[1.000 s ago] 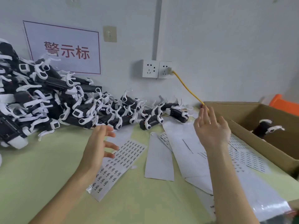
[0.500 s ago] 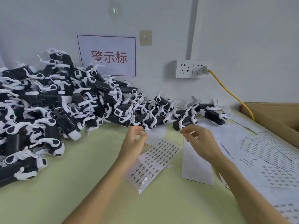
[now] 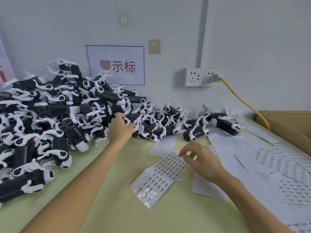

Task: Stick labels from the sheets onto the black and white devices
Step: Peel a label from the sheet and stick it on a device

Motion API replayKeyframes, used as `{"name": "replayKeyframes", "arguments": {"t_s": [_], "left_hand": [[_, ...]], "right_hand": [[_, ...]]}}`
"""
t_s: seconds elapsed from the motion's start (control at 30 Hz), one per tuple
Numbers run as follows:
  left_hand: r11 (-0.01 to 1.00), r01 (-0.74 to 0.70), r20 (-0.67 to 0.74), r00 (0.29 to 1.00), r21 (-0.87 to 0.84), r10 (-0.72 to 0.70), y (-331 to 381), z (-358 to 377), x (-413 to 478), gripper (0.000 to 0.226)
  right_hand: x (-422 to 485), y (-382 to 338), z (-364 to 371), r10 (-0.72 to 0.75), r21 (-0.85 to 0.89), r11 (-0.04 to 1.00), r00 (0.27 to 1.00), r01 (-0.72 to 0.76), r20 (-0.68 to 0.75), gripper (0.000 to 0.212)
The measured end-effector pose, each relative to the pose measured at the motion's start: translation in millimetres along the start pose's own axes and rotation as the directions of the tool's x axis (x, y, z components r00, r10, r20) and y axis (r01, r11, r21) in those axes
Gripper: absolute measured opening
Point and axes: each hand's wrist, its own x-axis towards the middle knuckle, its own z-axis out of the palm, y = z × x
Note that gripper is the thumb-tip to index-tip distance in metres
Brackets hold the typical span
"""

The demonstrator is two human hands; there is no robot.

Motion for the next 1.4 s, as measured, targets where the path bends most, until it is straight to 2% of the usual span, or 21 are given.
{"name": "replayKeyframes", "arguments": {"t_s": [0.07, 0.13, 0.33, 0.4, 0.43, 0.47, 0.5, 0.53, 0.57, 0.67, 0.73, 0.83, 0.93, 1.0, 1.1, 1.23, 1.33, 1.4], "left_hand": [[0.999, 0.001, 0.021, 1.0, 0.041, -0.002, 2, 0, 12, 0.047], [1.0, -0.018, 0.007, 1.0, 0.007, 0.018, 1, 2, 17, 0.045], [0.978, -0.199, -0.208, 0.961, -0.061, 0.183, 2, -6, 25, 0.027], [0.965, -0.189, -0.306, 0.944, -0.184, 0.126, 10, -19, 26, 0.02], [0.929, -0.151, -0.329, 0.944, -0.337, 0.034, 14, -27, 26, 0.014], [0.837, -0.101, -0.296, 0.952, -0.537, -0.075, 17, -35, 23, 0.009], [0.703, -0.034, -0.202, 0.966, -0.711, -0.158, 20, -42, 19, 0.009], [0.587, 0.033, -0.089, 0.98, -0.809, -0.179, 23, -47, 12, 0.012], [0.532, 0.085, 0.008, 0.989, -0.843, -0.144, 24, -50, 4, 0.014], [0.521, 0.158, 0.194, 0.981, -0.839, 0.015, 24, -47, -24, 0.015], [0.546, 0.209, 0.292, 0.954, -0.812, 0.068, 22, -37, -44, 0.015], [0.569, 0.3, 0.427, 0.899, -0.765, 0.101, 23, -21, -70, 0.015], [0.605, 0.312, 0.47, 0.875, -0.732, 0.118, 32, -7, -86, 0.021], [0.639, 0.281, 0.44, 0.893, -0.716, 0.101, 41, -1, -91, 0.025], [0.657, 0.257, 0.419, 0.903, -0.709, 0.099, 50, 4, -94, 0.031], [0.645, 0.292, 0.406, 0.913, -0.706, 0.032, 43, 15, -100, 0.044], [0.596, 0.311, 0.391, 0.92, -0.74, 0.006, 34, 24, -105, 0.041], [0.496, 0.36, 0.458, 0.885, -0.79, 0.087, 33, 25, -109, 0.036]], "right_hand": [[0, 1, 1, 0.006, -0.016, 1.0, 1.0, -0.006, 0.017, 0.022], [0, 1, 1, 0.009, -0.017, 1.0, 0.999, -0.008, 0.031, 0.024], [0, 1, 1, -0.014, 0.005, 1.0, 1.0, 0.014, 0.021, 0.031], [0, 0, 0, -0.021, 0.013, 1.0, 1.0, 0.021, 0.006, 0.032], [-1, -2, -1, -0.026, 0.015, 1.0, 1.0, 0.027, -0.015, 0.032], [-1, -3, -1, -0.031, 0.025, 0.999, 0.998, 0.032, -0.047, 0.032], [-2, -4, -2, -0.033, 0.045, 0.998, 0.995, 0.037, -0.091, 0.032], [-2, -6, -3, -0.033, 0.07, 0.997, 0.99, 0.042, -0.136, 0.031], [-2, -7, -4, -0.034, 0.09, 0.995, 0.984, 0.05, -0.177, 0.031], [-2, -7, -6, -0.037, 0.137, 0.988, 0.963, 0.076, -0.266, 0.037], [-2, -8, -6, -0.056, 0.137, 0.985, 0.951, 0.102, -0.303, 0.051], [-2, -8, -7, -0.176, -0.026, 0.984, 0.917, 0.178, -0.358, 0.089], [-1, -10, -13, -0.271, -0.172, 0.959, 0.905, 0.225, -0.328, 0.106], [0, -9, -14, -0.27, -0.12, 0.962, 0.916, 0.245, -0.297, 0.094], [-2, -7, -15, -0.252, -0.054, 0.967, 0.92, 0.248, -0.3, 0.06], [-5, -12, -17, -0.178, 0.104, 0.97, 0.937, 0.218, -0.302, 0.049], [-6, -19, -20, -0.064, 0.337, 0.928, 0.959, 0.159, -0.277, 0.04], [-7, -24, -23, -0.006, 0.52, 0.844, 0.973, 0.129, -0.233, 0.032]]}}
